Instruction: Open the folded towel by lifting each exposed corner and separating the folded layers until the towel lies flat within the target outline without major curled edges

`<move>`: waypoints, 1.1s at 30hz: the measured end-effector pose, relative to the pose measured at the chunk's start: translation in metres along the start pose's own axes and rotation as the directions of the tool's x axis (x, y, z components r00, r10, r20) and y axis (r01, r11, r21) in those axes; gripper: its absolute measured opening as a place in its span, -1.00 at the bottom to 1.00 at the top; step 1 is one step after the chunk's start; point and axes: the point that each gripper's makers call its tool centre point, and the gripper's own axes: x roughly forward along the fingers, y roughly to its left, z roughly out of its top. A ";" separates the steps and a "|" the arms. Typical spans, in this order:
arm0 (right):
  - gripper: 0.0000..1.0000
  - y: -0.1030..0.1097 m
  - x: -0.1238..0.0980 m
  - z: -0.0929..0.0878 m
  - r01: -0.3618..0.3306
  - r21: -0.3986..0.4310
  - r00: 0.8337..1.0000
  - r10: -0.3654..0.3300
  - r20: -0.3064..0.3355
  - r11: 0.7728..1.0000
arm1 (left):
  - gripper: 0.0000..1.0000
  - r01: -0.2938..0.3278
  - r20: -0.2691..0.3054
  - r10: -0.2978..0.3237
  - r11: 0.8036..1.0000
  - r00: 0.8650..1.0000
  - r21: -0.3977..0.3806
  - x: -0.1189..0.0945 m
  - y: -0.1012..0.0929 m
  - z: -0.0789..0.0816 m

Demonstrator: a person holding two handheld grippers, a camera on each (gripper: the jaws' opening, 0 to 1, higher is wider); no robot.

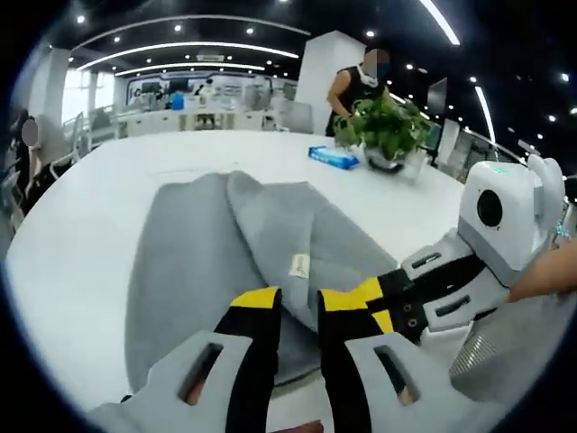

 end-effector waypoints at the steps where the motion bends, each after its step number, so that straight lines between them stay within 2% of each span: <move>1: -0.87 0.000 0.000 0.001 0.000 0.004 1.000 0.000 0.003 1.000 | -0.71 -0.001 -0.001 0.001 1.000 1.000 0.000 0.000 0.000 0.000; 2: -0.81 -0.001 -0.001 0.003 0.000 0.008 1.000 0.000 0.010 1.000 | -0.71 -0.004 -0.003 0.004 1.000 1.000 0.000 0.001 0.001 -0.001; 6: -0.82 -0.010 -0.011 0.012 0.014 0.038 0.999 -0.016 0.041 0.999 | -0.70 -0.016 -0.016 0.016 1.000 1.000 0.005 0.002 0.004 -0.004; 11: -0.83 -0.037 -0.025 0.011 0.086 0.090 0.995 -0.090 0.042 0.992 | -0.69 -0.001 -0.045 0.002 1.000 0.999 0.009 0.007 0.001 -0.011; 14: -0.83 -0.054 -0.033 0.005 0.147 0.079 0.988 -0.149 0.028 0.986 | -0.68 0.018 -0.065 -0.017 1.000 0.998 0.012 0.013 -0.005 -0.015; 17: -0.84 -0.075 -0.039 -0.004 0.231 0.101 0.973 -0.232 -0.004 0.968 | -0.67 0.006 -0.090 -0.001 0.998 0.996 0.060 0.020 -0.006 -0.019; 21: -0.85 -0.084 -0.042 -0.014 0.266 0.129 0.964 -0.263 -0.042 0.955 | -0.67 0.013 -0.113 -0.008 0.999 0.994 0.044 0.031 -0.007 -0.021; 22: -0.85 -0.089 -0.044 -0.020 0.299 0.134 0.954 -0.291 -0.073 0.945 | -0.67 0.006 -0.124 0.000 0.999 0.992 0.048 0.034 -0.006 -0.022; 23: -0.85 -0.089 -0.043 -0.020 0.291 0.127 0.956 -0.285 -0.068 0.948 | -0.67 0.002 -0.127 0.004 0.999 0.992 0.050 0.035 -0.005 -0.023; 25: -0.85 -0.094 -0.045 -0.024 0.321 0.130 0.946 -0.312 -0.085 0.938 | -0.70 -0.021 -0.141 0.029 0.998 0.990 0.055 0.038 -0.002 -0.023; 27: -0.84 -0.096 -0.045 -0.028 0.327 0.130 0.944 -0.317 -0.091 0.936 | -0.77 -0.044 -0.169 0.051 0.998 0.984 0.049 0.041 0.003 -0.028; 30: -0.86 -0.100 -0.044 -0.042 0.353 0.162 0.932 -0.331 -0.150 0.921 | -0.86 -0.047 -0.172 0.055 0.998 0.984 0.047 0.044 0.004 -0.030; 33: -0.93 -0.106 -0.046 -0.060 0.386 0.135 0.908 -0.350 -0.229 0.913 | -0.96 -0.051 -0.176 0.059 0.998 0.983 0.048 0.043 0.007 -0.027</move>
